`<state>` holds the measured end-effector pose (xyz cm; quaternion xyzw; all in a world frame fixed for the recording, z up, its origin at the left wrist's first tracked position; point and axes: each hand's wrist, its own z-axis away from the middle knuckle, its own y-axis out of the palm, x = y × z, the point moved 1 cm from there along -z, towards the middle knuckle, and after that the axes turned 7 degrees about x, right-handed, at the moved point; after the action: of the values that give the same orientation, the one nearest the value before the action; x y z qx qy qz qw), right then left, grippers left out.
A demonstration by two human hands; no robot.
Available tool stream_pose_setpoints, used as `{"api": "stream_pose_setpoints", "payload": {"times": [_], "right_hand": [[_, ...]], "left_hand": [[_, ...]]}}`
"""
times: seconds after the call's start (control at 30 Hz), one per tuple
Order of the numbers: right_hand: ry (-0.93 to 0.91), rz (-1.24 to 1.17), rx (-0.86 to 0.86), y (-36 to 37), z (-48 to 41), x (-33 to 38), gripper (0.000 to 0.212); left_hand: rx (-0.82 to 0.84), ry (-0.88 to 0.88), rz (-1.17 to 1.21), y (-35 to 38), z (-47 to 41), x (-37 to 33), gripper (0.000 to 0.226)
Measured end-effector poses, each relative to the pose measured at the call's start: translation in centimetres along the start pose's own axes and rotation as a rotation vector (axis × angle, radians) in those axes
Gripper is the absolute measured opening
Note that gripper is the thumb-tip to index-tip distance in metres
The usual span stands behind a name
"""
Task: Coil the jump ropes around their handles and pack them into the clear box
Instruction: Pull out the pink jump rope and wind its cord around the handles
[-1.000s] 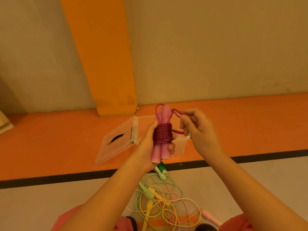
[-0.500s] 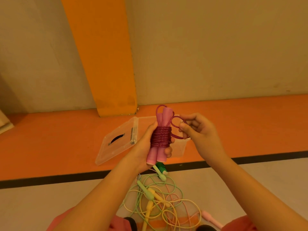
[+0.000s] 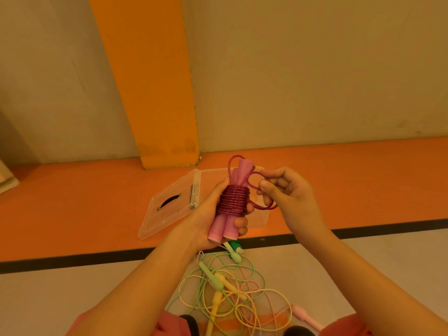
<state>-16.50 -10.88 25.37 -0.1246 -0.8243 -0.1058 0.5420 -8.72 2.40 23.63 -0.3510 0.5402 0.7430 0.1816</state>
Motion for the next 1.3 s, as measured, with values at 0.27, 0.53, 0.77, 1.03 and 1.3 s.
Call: {"api": "stream_pose_setpoints", "payload": {"times": [0.27, 0.53, 0.77, 1.03, 1.3], "right_hand": [[0.014, -0.024, -0.003, 0.5, 0.4, -0.2, 0.015], [0.025, 0.026, -0.066, 0.5, 0.6, -0.7, 0.021], [0.065, 0.018, 0.022, 0.9, 0.4, -1.5, 0.032], [-0.047, 0.332, -0.037, -0.1, 0.3, -0.5, 0.038], [-0.161, 0.681, -0.008, -0.1, 0.9, -0.4, 0.034]], "left_hand": [[-0.032, 0.053, -0.163, 0.5, 0.4, 0.1, 0.043], [-0.106, 0.105, -0.343, 0.3, 0.3, 0.6, 0.043], [-0.258, 0.227, -0.319, 0.2, -0.6, 0.7, 0.037], [-0.158, 0.179, -0.292, 0.4, -0.3, 0.7, 0.037], [-0.192, 0.220, -0.392, 0.1, -0.1, 1.0, 0.036]]}}
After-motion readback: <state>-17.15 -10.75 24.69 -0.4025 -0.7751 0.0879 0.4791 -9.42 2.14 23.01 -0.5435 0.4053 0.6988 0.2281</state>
